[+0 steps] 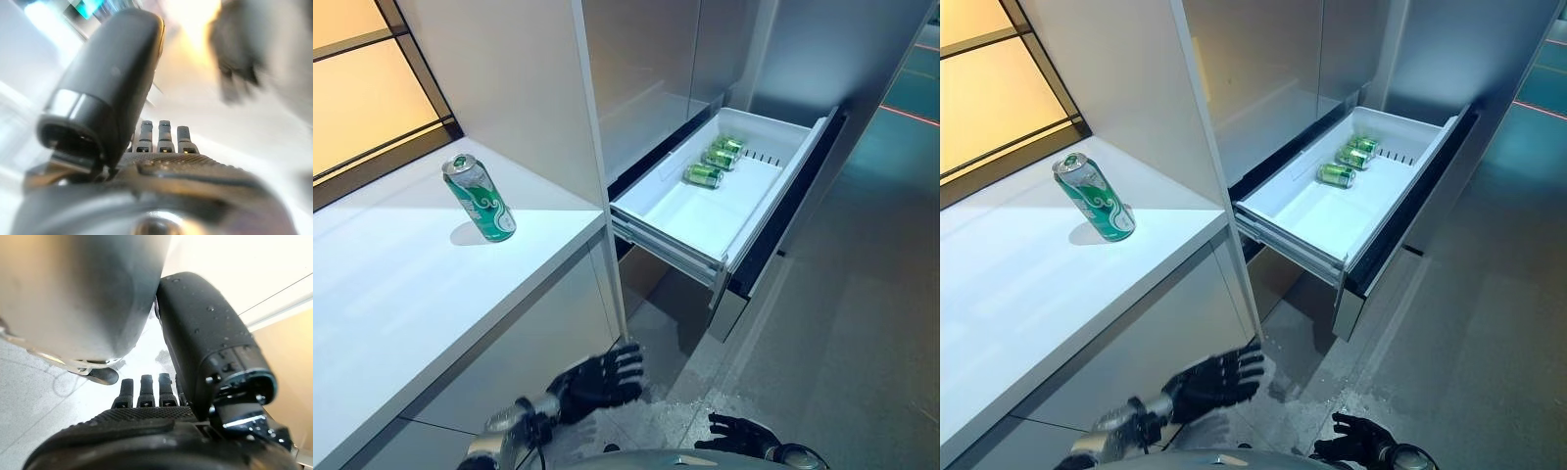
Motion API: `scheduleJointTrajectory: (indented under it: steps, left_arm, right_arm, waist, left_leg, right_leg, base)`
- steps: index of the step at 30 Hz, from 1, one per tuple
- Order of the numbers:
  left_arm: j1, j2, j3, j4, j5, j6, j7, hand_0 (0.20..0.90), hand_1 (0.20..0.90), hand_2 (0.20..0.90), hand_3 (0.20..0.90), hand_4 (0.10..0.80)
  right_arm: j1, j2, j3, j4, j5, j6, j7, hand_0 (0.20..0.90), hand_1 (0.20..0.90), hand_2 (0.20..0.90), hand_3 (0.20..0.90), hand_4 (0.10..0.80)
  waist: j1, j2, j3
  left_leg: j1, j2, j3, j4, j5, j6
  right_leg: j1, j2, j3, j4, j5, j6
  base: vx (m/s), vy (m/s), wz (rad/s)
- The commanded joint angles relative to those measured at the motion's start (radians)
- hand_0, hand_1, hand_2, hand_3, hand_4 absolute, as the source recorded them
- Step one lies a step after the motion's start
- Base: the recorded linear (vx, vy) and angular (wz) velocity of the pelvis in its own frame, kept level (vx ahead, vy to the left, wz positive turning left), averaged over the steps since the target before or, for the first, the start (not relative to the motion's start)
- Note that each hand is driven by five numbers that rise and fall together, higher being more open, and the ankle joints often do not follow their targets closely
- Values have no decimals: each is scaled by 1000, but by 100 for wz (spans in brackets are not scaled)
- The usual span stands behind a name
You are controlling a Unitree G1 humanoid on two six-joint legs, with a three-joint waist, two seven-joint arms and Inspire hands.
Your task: Put drinks into fridge and close the fridge
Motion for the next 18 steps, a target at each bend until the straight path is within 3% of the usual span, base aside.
scheduleJointTrajectory:
  steps: [1, 2, 4, 6, 7, 9, 11, 12, 16, 18]
  left_arm:
    - [-134, 13, 56, -182, -250, 68, -223, 900, 900, 900, 900, 800]
    - [-146, 11, 86, -293, -317, 128, -228, 900, 900, 900, 900, 800]
    - [-165, 16, 123, -414, -413, 162, -206, 900, 900, 900, 900, 800]
    - [-185, 27, 153, -499, -501, 116, -154, 900, 900, 900, 900, 800]
    - [-206, 33, 176, -570, -548, 76, -56, 900, 900, 900, 900, 800]
    - [-224, 54, 204, -627, -543, -111, 95, 900, 900, 900, 900, 800]
    - [-245, 100, 244, -685, -378, -407, 333, 900, 900, 900, 900, 800]
    - [-253, 128, 264, -700, -310, -504, 425, 900, 900, 900, 900, 800]
    - [-301, 191, 367, -756, -127, -646, 668, 900, 900, 900, 900, 800]
    - [-312, 201, 378, -767, -59, -661, 733, 900, 900, 900, 900, 800]
  right_arm:
    - [-43, -36, 44, 27, 6, -16, 27, 900, 900, 900, 900, 800]
    - [-38, -32, 43, 33, 7, -27, 25, 900, 900, 900, 900, 800]
    - [-28, -23, 39, 41, 7, -42, 21, 900, 900, 900, 900, 800]
    - [-18, -13, 40, 49, 4, -56, 17, 900, 900, 900, 900, 800]
    - [-10, -3, 46, 52, 5, -64, 8, 900, 900, 900, 900, 800]
    - [5, 6, 53, 54, 6, -72, -1, 900, 900, 900, 900, 800]
    - [25, 17, 59, 55, 5, -81, -15, 900, 900, 900, 900, 800]
    - [32, 22, 61, 59, 5, -87, -23, 900, 900, 900, 900, 800]
    - [63, 41, 72, 94, 4, -128, -42, 900, 900, 900, 900, 800]
    - [64, 44, 79, 97, 3, -129, -45, 900, 900, 900, 900, 800]
  waist:
    - [4, -9, -5]
    - [5, -10, -5]
    - [6, -12, -9]
    - [4, -15, -13]
    - [3, -16, -17]
    - [2, -18, -21]
    - [2, -21, -23]
    - [5, -22, -30]
    - [11, -26, -53]
    - [10, -27, -57]
  left_leg:
    - [19, -31, 3, 39, -141, 31]
    - [21, -31, 1, 35, -142, 33]
    - [24, -32, -2, 28, -142, 35]
    - [30, -32, -4, 21, -143, 37]
    - [32, -32, -7, 17, -144, 39]
    - [36, -33, -10, 16, -148, 41]
    - [43, -34, -18, 16, -153, 44]
    - [39, -36, -21, 15, -151, 46]
    - [44, -42, -36, 12, -154, 49]
    - [46, -42, -37, 11, -154, 48]
  right_leg:
    - [-51, -19, -14, 96, -42, 57]
    - [-50, -18, -11, 96, -43, 58]
    - [-50, -16, -7, 96, -44, 58]
    - [-50, -15, -2, 96, -46, 58]
    - [-49, -13, 2, 96, -48, 59]
    - [-46, -13, 5, 95, -52, 59]
    - [-37, -13, 5, 95, -60, 59]
    - [-39, -12, 5, 91, -57, 59]
    - [-26, -11, 0, 86, -69, 56]
    - [-24, -10, 0, 86, -72, 55]
  base:
    - [0, 0, 0]
    - [0, 0, 0]
    - [0, 0, 0]
    - [17, -13, 0]
    - [35, -17, 0]
    - [42, -10, -2]
    - [48, -7, -4]
    - [55, -5, -6]
    - [50, 4, 0]
    - [41, 11, 5]
